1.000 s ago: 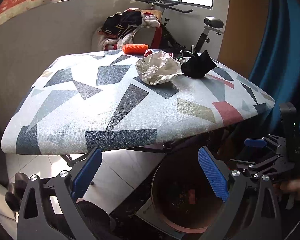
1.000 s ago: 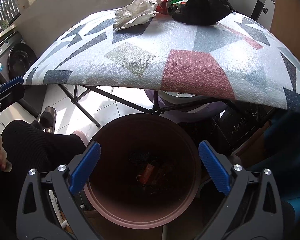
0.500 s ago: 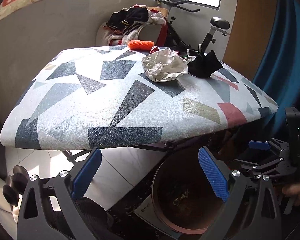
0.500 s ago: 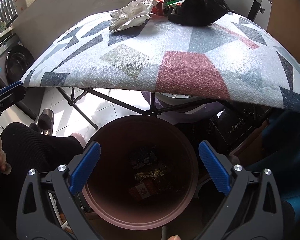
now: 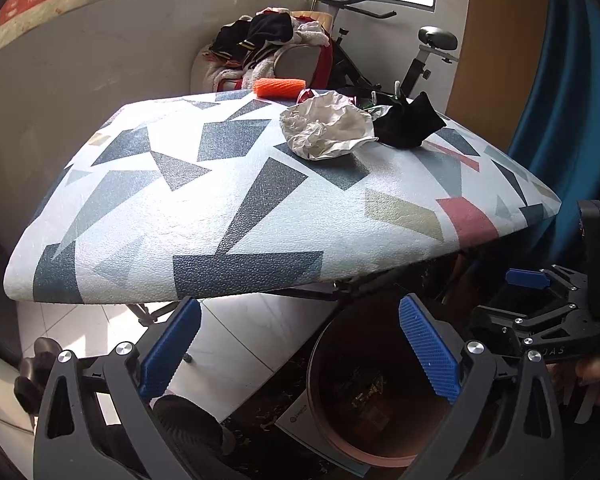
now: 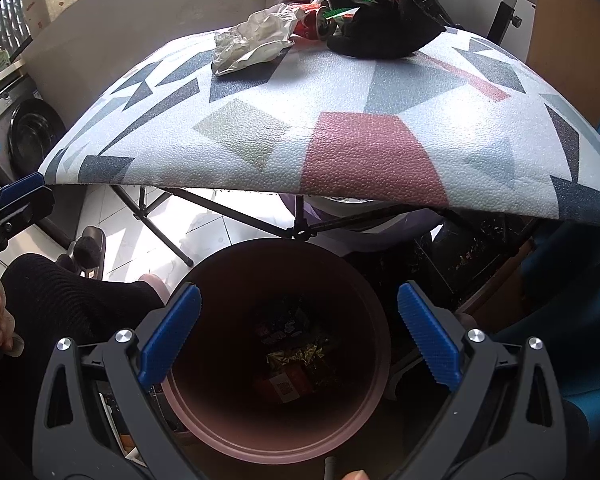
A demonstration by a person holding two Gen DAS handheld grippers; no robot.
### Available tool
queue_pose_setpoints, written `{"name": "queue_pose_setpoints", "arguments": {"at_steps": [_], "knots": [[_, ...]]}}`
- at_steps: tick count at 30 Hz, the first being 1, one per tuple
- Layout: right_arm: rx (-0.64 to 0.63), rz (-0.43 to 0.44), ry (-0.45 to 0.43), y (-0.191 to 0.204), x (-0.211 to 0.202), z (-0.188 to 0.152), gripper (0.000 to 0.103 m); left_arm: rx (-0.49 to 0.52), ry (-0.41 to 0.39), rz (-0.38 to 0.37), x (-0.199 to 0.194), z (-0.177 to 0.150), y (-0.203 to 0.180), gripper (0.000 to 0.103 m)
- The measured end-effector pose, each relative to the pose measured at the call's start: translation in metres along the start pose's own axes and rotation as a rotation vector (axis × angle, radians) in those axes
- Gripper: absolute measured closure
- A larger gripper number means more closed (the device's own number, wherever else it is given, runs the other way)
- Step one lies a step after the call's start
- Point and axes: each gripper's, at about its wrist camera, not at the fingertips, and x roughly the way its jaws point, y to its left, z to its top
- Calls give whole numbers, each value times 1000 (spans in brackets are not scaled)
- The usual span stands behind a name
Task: Collect trash
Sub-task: 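Raise both grippers from the bin and move the right gripper toward the black glove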
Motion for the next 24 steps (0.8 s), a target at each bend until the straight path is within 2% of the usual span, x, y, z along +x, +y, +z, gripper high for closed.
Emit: {"name": "queue_pose_setpoints", "arguments": {"at_steps": [9,14,19,24], "knots": [[79,35,-65,-18,-13,31,6,20,-79,55,-5,28,9,6],[39,22,-153,-25,-24,63,6,-31,-132,52,-5,59,29,6],[23,40,-173,-43,-20,104,6,-45,-187,56,-1,88,42,6],[2,-30,-273,-66,-15,148,6,-39,-196,42,9,111,51,6]]}}
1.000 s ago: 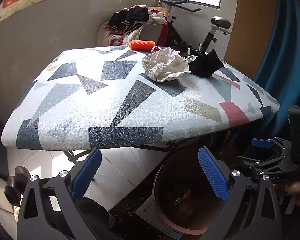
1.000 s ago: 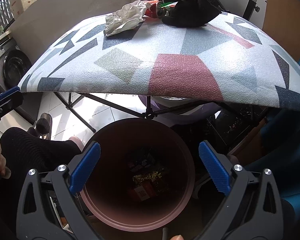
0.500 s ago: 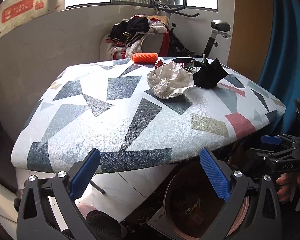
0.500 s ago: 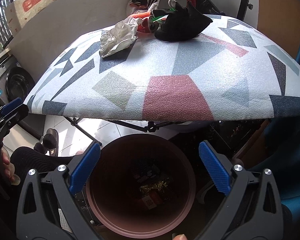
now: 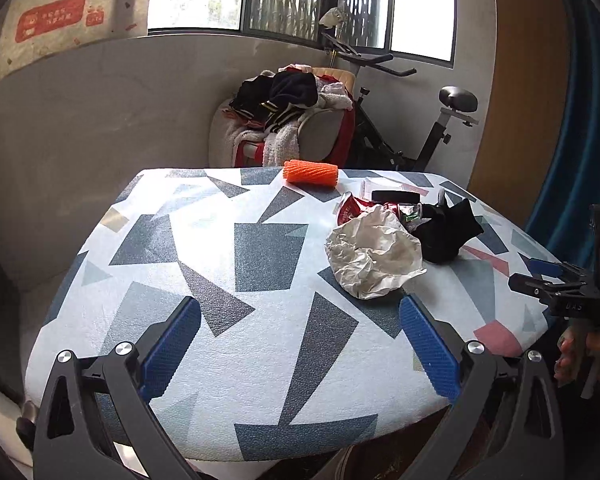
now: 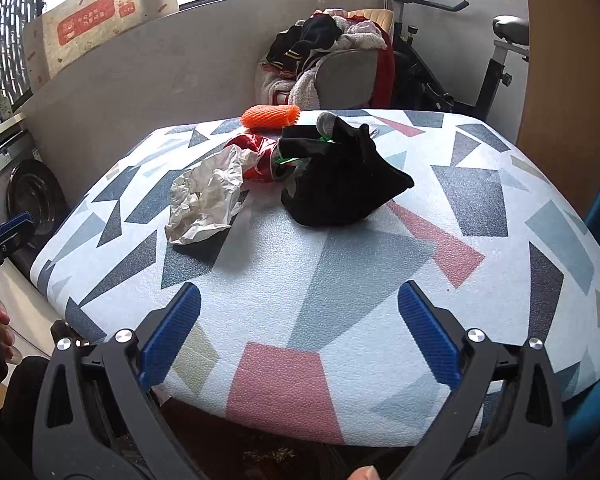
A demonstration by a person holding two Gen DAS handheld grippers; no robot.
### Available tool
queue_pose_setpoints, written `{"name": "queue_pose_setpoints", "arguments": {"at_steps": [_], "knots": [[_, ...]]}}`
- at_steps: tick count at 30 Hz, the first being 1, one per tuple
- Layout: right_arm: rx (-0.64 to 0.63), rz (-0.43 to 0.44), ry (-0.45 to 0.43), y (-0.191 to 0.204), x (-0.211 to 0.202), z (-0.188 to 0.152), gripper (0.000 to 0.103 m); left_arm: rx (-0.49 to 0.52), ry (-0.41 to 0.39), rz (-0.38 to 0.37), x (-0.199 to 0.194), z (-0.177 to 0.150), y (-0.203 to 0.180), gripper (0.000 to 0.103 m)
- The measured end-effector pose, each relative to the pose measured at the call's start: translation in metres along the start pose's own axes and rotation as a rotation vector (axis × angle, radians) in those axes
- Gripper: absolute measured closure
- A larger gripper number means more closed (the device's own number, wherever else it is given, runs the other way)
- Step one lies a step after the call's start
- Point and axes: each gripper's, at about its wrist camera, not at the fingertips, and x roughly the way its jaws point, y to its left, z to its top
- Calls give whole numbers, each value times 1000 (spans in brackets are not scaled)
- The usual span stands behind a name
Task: Collect trash
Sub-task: 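Raise both grippers from the bin and move the right gripper toward the black glove, then grasp the black glove with the right gripper while the left gripper grasps the crumpled white paper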
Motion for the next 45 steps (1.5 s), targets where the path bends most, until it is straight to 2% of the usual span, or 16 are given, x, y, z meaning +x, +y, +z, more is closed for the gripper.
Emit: {"name": "queue_pose_setpoints", "arguments": {"at_steps": [5,10,13,14,16,17,18,19,21,23,26,29,32,37,42,45], "knots": [[81,-51,-18,-28,35,38,6,-15,3,17,17,8,7,6],[136,-112,-43,-48,73,64,6,-27,25,3,35,8,7,6],[140,-99,17,-56,99,70,9,-21,45,-7,46,5,1,6],[127,-80,42,-56,105,70,13,-25,54,-14,49,3,0,6],[75,-62,72,-55,110,68,34,-32,65,-29,56,2,-2,6],[51,-49,74,-52,108,65,39,-33,70,-37,58,1,-4,6],[36,-37,72,-52,104,63,54,-31,76,-51,61,0,-6,6],[29,-36,72,-52,100,62,77,-25,80,-62,64,0,-9,6],[45,-50,65,-56,88,58,93,-8,84,-72,67,0,-15,6],[85,-34,16,-62,67,55,93,7,86,-86,70,1,-21,7],[143,-45,-97,-69,29,57,93,14,102,-104,77,6,-27,15],[194,-58,-217,-73,-9,62,93,-16,130,-114,88,11,-29,20],[195,-76,-296,-70,-34,66,93,-66,162,-130,104,16,-28,25],[170,-61,-293,-60,-45,63,93,-150,223,-162,139,22,-32,32],[178,-38,-254,-56,-40,51,93,-168,261,-148,172,25,-41,32],[184,-32,-251,-55,-40,47,93,-118,274,-105,183,26,-49,32]]}}
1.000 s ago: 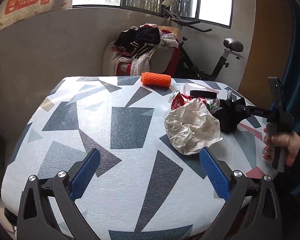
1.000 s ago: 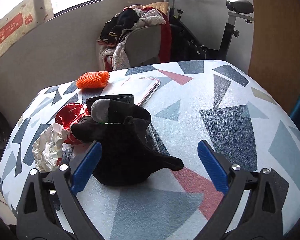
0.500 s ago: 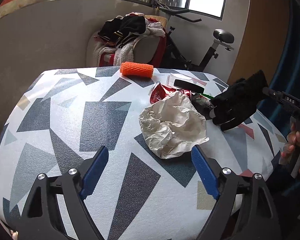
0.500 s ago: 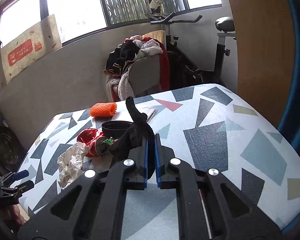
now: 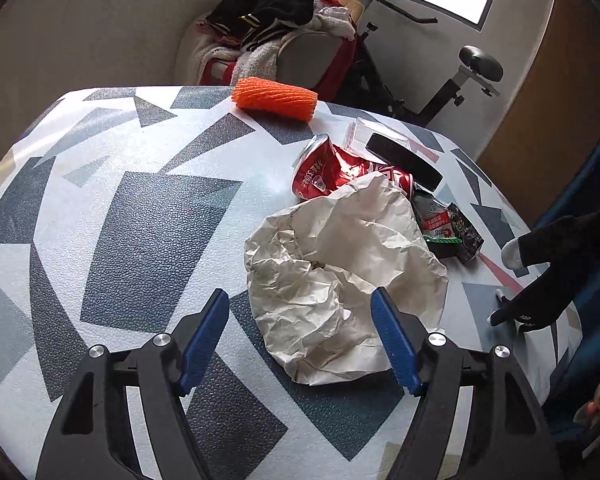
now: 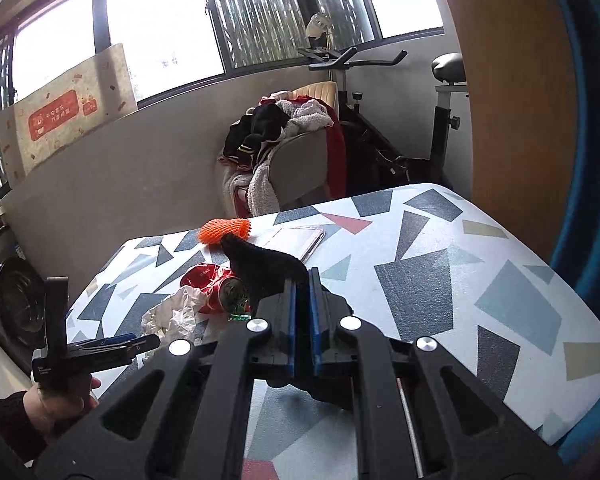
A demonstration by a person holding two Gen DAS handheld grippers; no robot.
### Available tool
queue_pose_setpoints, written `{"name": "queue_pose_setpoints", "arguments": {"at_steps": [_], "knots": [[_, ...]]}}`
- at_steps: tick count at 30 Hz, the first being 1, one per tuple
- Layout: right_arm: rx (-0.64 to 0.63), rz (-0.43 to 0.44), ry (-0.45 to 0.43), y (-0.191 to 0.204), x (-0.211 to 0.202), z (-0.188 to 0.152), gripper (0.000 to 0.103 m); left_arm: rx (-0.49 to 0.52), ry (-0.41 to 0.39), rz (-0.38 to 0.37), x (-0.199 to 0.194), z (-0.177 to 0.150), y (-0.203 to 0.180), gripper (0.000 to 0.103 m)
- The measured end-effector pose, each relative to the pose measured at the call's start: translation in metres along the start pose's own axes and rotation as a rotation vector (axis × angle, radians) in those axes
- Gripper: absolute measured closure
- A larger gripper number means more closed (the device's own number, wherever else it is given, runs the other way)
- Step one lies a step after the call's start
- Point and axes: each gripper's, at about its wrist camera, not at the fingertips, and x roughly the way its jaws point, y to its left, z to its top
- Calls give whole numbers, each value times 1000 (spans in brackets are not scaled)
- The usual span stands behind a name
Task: Collect trash
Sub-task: 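Grasp the black glove with the right gripper while the left gripper grasps the crumpled white paper, then carry the glove and white paper down into the brown bin and open both grippers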
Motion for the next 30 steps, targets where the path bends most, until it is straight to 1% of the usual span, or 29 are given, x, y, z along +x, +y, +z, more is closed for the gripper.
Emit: {"name": "queue_pose_setpoints", "arguments": {"at_steps": [2,5,6,7,8,10,12,17,21,23,26,30], "knots": [[14,7,4,-2,1,-1,93,22,13,13,6,1,-2,32],[18,13,1,-3,1,-1,93,-6,41,19,14,1,3,32],[18,18,3,-3,1,-1,93,-15,46,19,15,0,6,37],[17,20,5,-3,1,-2,93,-20,54,20,17,-1,8,48],[17,22,7,-3,0,-2,93,-23,58,25,17,-2,10,53],[26,25,12,-4,0,-3,93,-32,49,16,13,-3,14,60],[33,26,15,-5,-2,-4,93,-29,43,10,8,-4,14,62],[45,33,20,-4,-8,-6,93,19,17,-10,-17,-7,6,63],[37,42,18,2,-16,-5,93,79,-21,-15,-46,-10,-3,63],[35,59,8,6,-24,-3,93,103,-41,-23,-62,-13,-7,63],[26,78,-1,13,-35,-1,93,118,-67,-33,-86,-21,-9,63],[15,104,-3,24,-50,0,93,124,-75,-53,-112,-36,-10,63]]}}
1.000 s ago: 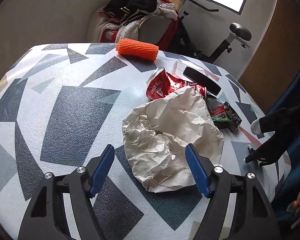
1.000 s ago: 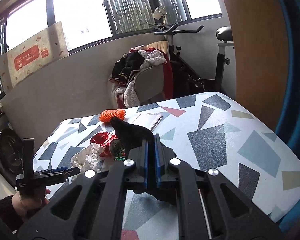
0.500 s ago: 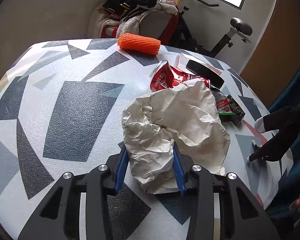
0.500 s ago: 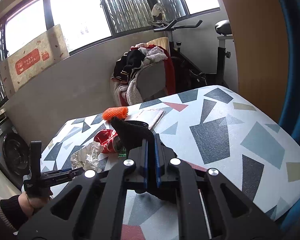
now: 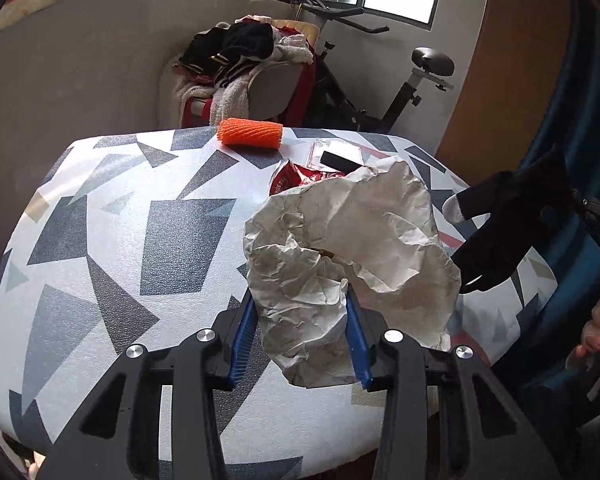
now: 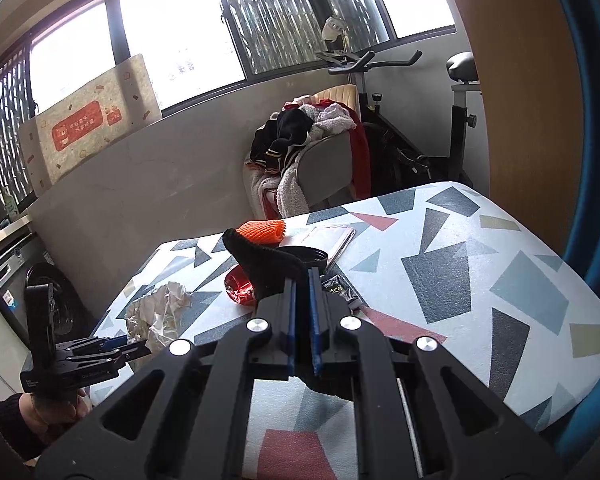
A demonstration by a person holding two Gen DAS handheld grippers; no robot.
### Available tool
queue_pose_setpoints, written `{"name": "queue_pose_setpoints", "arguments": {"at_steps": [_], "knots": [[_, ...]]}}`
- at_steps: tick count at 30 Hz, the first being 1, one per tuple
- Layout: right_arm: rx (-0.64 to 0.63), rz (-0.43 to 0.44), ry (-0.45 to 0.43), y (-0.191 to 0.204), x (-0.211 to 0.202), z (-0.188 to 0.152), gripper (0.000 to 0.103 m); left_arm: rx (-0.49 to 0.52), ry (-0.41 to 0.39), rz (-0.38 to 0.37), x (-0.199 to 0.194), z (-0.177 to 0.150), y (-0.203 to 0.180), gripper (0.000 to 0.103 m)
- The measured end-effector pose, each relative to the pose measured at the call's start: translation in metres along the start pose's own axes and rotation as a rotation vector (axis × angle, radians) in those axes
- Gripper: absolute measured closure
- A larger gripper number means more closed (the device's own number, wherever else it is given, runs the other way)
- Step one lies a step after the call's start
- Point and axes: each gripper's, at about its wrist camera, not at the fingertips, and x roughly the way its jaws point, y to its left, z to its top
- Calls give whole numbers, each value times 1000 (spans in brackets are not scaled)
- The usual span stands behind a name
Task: Collect trash
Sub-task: 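Carry the glove and white paper down into the brown bin and open both grippers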
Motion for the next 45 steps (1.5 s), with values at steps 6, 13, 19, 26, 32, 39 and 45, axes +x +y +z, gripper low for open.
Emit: {"name": "queue_pose_setpoints", "arguments": {"at_steps": [6,13,19,26,32,39,45], "knots": [[-17,41,2,18,-23,-1,93,-25,0,-34,-32,-22,-2,63],[-58,78,6,38,-51,-8,93,-26,-11,-42,-64,-49,-5,63],[-77,108,31,51,-70,-21,93,-30,-19,-28,-84,-64,-3,63],[-117,150,83,66,-86,-43,93,-21,-41,-16,-103,-77,-6,63],[-117,175,178,74,-80,-67,93,-18,-36,-13,-106,-89,-8,63],[-111,154,312,77,-55,-99,93,-37,-20,-21,-102,-101,-4,63],[-92,118,418,71,-37,-122,91,-30,-9,-28,-97,-106,-5,63]]}}
